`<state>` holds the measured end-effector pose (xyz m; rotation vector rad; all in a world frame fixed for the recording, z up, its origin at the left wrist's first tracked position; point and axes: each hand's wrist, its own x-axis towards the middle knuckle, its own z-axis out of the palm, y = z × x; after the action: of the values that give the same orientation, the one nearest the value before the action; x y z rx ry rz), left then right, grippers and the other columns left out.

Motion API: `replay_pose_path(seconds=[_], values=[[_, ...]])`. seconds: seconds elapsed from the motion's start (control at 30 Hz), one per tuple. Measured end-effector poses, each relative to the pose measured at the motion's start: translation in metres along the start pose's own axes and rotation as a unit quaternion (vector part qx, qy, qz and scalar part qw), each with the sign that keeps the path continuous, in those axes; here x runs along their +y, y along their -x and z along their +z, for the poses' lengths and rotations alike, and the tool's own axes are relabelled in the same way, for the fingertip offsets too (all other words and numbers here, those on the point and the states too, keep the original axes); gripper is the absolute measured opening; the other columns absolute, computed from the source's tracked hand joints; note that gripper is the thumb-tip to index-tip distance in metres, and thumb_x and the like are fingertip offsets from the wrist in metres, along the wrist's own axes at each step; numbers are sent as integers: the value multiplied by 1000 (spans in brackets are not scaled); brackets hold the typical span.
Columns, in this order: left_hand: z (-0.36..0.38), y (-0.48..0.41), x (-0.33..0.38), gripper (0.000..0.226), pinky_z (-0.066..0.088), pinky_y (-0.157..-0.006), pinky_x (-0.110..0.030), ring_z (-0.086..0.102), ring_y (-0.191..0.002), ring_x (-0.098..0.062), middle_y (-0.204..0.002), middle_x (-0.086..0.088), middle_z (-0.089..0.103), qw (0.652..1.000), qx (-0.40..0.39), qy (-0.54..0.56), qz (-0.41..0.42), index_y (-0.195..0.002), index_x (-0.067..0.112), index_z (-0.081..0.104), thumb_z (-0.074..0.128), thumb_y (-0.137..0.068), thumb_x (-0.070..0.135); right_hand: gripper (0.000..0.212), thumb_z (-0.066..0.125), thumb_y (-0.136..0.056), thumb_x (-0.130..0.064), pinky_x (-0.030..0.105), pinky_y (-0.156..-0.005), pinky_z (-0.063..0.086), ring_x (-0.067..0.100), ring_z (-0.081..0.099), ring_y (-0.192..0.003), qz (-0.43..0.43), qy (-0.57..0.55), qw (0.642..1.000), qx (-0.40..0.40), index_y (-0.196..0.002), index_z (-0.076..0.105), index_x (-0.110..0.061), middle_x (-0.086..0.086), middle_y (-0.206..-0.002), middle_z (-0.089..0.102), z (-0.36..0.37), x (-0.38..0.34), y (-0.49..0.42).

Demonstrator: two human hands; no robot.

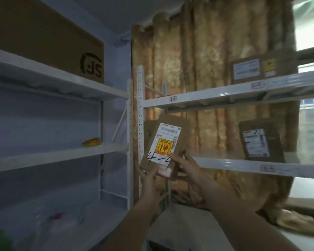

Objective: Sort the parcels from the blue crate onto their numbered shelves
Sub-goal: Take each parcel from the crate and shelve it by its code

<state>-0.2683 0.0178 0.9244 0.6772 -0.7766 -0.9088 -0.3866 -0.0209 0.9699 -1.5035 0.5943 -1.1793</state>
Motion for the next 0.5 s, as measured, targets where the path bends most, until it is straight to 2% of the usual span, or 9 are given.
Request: replay_pose_path(seconds=[0.07, 0.13, 0.17, 0.2, 0.27, 0.3, 0.33, 0.4, 0.5], values=[[10, 0, 7, 45, 50, -65, -31, 63, -98, -14, -122, 1, 63, 996, -51, -65, 34, -132, 32, 42, 56, -91, 23, 47, 63, -88, -36, 36, -82, 52, 15, 66, -96, -16, 41, 999, 9, -133, 49, -32, -5, -111, 71, -33, -19, 1], [24, -2, 11, 33, 55, -64, -23, 69, -91, -8, -112, 3, 70, 979, -107, -163, 55, -124, 24, 53, 55, -91, 17, 46, 59, -92, -36, 24, -65, 54, 6, 70, -83, -33, 81, 996, 20, -135, 48, -27, -5, -110, 71, -61, -33, 6], [34, -3, 10, 27, 56, -68, -21, 70, -91, -10, -110, -2, 71, 969, -128, -203, 59, -118, 19, 59, 54, -92, 13, 44, 56, -94, -35, 19, -58, 54, 0, 71, -76, -44, 105, 993, 32, -136, 46, -25, -6, -109, 70, -71, -38, 9], [46, -5, 7, 26, 57, -75, -24, 70, -95, -14, -112, -7, 70, 962, -135, -230, 62, -116, 13, 62, 54, -92, 10, 44, 51, -96, -36, 16, -57, 54, -2, 70, -75, -54, 142, 987, 51, -138, 43, -24, -7, -107, 70, -80, -42, 13], [73, -6, -2, 28, 54, -90, -34, 66, -100, -22, -115, -14, 67, 956, -133, -251, 68, -119, 5, 60, 53, -92, 6, 49, 41, -99, -42, 23, -80, 54, 10, 69, -97, -65, 280, 953, 93, -141, 39, -18, -1, -113, 67, -95, -49, 22], [87, -4, -7, 29, 51, -93, -39, 64, -102, -25, -116, -17, 66, 955, -131, -253, 76, -120, 3, 58, 53, -92, 5, 52, 40, -99, -44, 30, -89, 51, 20, 65, -107, -68, 352, 926, 115, -140, 40, -13, 5, -119, 66, -104, -51, 25], [101, -4, -12, 30, 49, -97, -44, 63, -105, -29, -117, -19, 65, 956, -127, -253, 83, -122, 2, 57, 52, -92, 4, 52, 43, -98, -42, 36, -93, 48, 28, 62, -110, -66, 374, 916, 130, -137, 44, -8, 11, -122, 64, -112, -53, 28], [126, -3, -19, 30, 46, -100, -49, 60, -110, -33, -118, -18, 65, 957, -116, -245, 101, -122, 5, 58, 52, -93, 4, 44, 57, -95, -26, 42, -97, 48, 33, 60, -113, -75, 341, 928, 133, -129, 52, 0, 17, -123, 63, -129, -59, 34], [162, 2, -27, 36, 44, -104, -42, 55, -118, -29, -126, -10, 60, 956, -133, -223, 133, -130, 9, 50, 50, -94, 6, 42, 58, -93, -7, 38, -106, 42, 27, 54, -124, -66, 315, 939, 119, -134, 50, -3, 12, -132, 58, -149, -68, 45]])
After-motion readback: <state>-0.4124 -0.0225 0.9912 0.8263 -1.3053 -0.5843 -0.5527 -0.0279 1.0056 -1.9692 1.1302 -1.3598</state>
